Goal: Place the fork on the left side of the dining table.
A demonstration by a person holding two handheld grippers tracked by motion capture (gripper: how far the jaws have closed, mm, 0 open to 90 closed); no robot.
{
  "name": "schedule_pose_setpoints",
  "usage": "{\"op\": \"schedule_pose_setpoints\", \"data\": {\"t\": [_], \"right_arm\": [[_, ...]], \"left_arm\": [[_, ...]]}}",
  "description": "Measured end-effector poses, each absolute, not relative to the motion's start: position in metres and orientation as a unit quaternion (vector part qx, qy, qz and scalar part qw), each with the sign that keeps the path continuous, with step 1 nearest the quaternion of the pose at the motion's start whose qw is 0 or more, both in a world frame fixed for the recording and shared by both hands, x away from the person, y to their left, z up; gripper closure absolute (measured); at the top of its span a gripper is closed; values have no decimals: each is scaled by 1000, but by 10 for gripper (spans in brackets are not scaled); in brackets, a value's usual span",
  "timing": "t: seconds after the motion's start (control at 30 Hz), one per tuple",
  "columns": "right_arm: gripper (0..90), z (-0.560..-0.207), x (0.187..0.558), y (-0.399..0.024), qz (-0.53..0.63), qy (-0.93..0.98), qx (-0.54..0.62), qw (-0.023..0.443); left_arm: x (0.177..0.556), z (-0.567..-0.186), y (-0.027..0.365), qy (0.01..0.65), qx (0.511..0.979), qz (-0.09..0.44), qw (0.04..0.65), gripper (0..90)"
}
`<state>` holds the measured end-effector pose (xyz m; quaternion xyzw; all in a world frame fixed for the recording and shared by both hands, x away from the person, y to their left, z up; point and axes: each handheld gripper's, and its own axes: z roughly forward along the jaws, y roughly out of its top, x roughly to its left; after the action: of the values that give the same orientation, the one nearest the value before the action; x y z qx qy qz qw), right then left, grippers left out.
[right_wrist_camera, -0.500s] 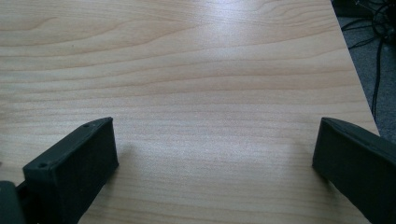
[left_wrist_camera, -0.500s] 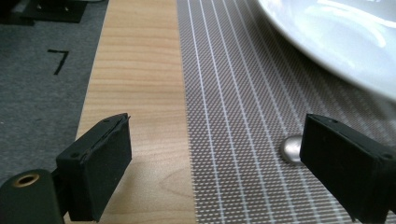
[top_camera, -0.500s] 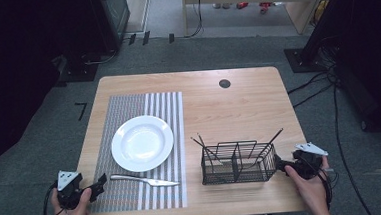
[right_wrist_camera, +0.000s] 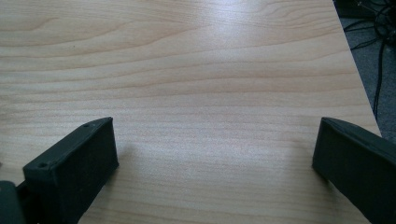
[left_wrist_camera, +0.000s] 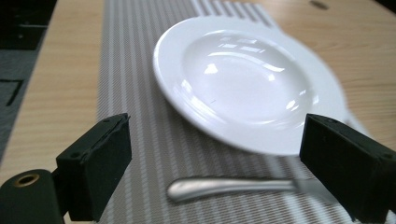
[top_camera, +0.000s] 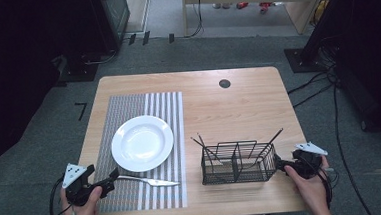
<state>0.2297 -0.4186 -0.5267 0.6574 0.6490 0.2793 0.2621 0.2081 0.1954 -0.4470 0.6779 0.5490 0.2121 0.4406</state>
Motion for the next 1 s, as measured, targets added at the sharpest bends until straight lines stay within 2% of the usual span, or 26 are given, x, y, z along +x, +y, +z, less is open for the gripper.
{"op": "schedule_pose_setpoints", "data": {"t": [0.3,0.53,0.63,1.0], "right_arm": [[0,-527,230,-419,280,649,657,262],[0,-527,230,-418,280,649,657,262],[0,-527,230,-418,280,649,657,262],[0,-527,230,-418,280,649,657,263]], "left_arm": [[213,-424,151,507,698,200,465,92],[219,-420,124,491,705,169,482,98],[220,-417,114,485,709,169,483,130],[226,-406,80,459,722,158,494,131]]}}
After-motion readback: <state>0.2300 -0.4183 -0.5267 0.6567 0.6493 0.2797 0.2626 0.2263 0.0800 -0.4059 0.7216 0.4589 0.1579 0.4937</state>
